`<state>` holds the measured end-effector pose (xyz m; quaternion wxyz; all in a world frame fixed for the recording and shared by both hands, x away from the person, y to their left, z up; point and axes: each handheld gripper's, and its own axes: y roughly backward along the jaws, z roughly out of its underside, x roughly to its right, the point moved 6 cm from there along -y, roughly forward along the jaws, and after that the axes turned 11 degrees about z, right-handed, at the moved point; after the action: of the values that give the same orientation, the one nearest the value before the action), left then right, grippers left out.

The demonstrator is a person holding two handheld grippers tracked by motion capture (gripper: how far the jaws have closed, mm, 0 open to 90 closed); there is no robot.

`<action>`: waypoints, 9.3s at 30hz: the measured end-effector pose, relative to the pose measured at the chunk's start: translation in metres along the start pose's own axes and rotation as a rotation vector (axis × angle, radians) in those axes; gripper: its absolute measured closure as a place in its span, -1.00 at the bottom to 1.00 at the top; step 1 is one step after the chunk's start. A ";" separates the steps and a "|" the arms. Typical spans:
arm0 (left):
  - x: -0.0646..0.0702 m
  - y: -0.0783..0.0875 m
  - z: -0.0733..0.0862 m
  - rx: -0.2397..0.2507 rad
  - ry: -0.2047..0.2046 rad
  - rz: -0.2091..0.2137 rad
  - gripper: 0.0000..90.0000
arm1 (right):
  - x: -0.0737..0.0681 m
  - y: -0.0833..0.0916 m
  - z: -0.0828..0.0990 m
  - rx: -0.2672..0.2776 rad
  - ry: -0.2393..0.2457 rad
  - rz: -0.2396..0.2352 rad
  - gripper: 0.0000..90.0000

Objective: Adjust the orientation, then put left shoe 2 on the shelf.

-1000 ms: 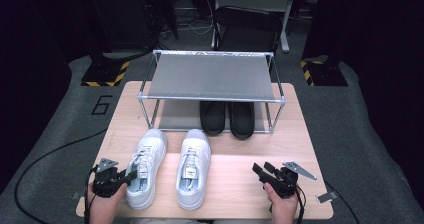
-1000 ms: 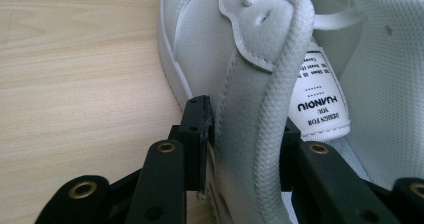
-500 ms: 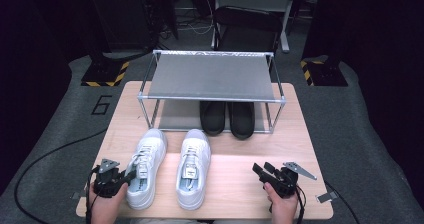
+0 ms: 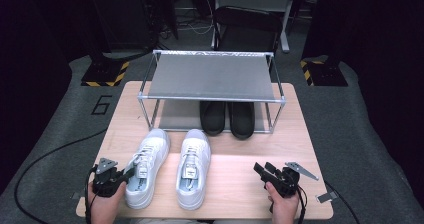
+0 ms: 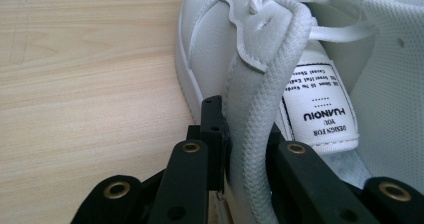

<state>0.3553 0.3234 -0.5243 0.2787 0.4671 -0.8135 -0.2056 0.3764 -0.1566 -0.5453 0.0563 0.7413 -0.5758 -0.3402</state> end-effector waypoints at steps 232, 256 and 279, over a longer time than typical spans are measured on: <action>0.095 -0.171 -0.342 0.250 -0.041 0.069 0.15 | 0.044 0.020 0.003 0.040 -0.210 -0.010 -0.13; 0.108 -0.143 -0.363 0.222 -0.172 0.071 0.03 | 0.043 0.019 0.004 0.030 -0.221 -0.015 -0.13; 0.106 -0.046 -0.314 0.302 -0.195 0.261 -0.13 | 0.013 0.015 0.008 0.022 -0.060 0.010 -0.15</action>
<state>0.5444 0.1854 -0.2858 0.1498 0.3722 -0.9117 -0.0880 0.3615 -0.1705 -0.5501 0.0323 0.7285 -0.5846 -0.3556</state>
